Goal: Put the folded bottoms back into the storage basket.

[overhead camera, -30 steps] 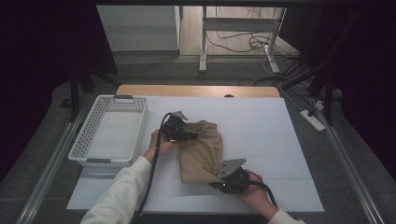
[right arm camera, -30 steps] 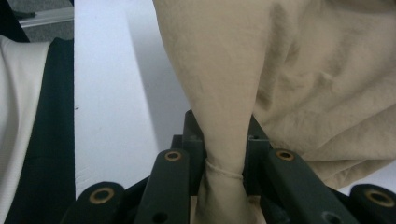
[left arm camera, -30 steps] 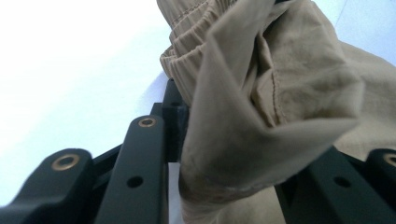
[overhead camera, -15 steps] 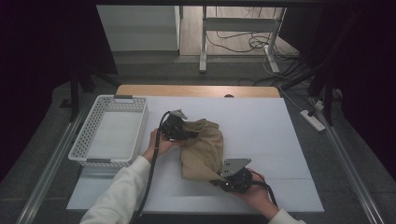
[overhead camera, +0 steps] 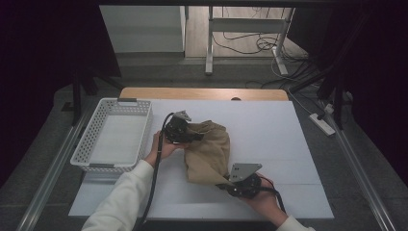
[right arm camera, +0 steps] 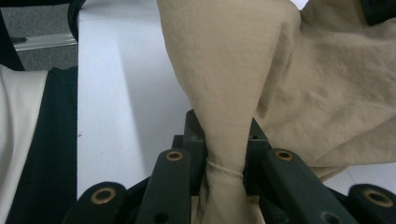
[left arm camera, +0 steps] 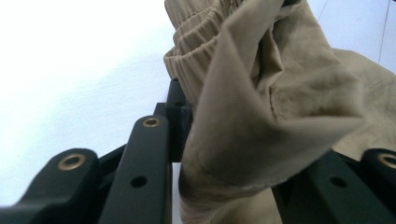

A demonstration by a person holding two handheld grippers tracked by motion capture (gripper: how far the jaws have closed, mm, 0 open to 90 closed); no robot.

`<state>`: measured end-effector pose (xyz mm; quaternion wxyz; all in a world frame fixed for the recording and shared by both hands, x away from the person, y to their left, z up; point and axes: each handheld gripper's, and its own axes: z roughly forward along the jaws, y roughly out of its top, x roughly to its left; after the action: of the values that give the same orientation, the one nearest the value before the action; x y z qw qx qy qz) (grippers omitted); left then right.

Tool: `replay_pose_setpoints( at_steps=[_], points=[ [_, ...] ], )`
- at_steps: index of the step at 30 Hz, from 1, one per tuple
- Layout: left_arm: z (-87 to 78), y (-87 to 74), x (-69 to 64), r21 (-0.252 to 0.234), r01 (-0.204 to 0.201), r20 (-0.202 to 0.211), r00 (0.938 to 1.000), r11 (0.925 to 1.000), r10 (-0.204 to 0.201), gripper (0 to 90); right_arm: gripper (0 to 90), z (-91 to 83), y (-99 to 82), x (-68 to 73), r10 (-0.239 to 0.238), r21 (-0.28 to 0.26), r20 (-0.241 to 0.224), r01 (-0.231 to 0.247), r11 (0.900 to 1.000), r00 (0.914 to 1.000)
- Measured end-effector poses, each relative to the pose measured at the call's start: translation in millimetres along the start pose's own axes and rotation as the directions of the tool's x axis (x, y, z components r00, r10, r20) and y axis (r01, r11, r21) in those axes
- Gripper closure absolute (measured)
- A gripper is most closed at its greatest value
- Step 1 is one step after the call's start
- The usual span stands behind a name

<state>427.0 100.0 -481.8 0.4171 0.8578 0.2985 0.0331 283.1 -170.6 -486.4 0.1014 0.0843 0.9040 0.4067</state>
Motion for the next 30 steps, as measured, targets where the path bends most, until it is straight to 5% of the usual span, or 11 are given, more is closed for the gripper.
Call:
replay_pose_setpoints(
  at_steps=[30],
  points=[
    [-43.8,4.7,-6.8,-0.047,-0.024,-0.013,0.9996,0.9986,0.024,68.6,77.3,-2.1,21.7,1.6,0.001,-0.087,-0.010,-0.002,0.9962,0.9999]
  ],
)
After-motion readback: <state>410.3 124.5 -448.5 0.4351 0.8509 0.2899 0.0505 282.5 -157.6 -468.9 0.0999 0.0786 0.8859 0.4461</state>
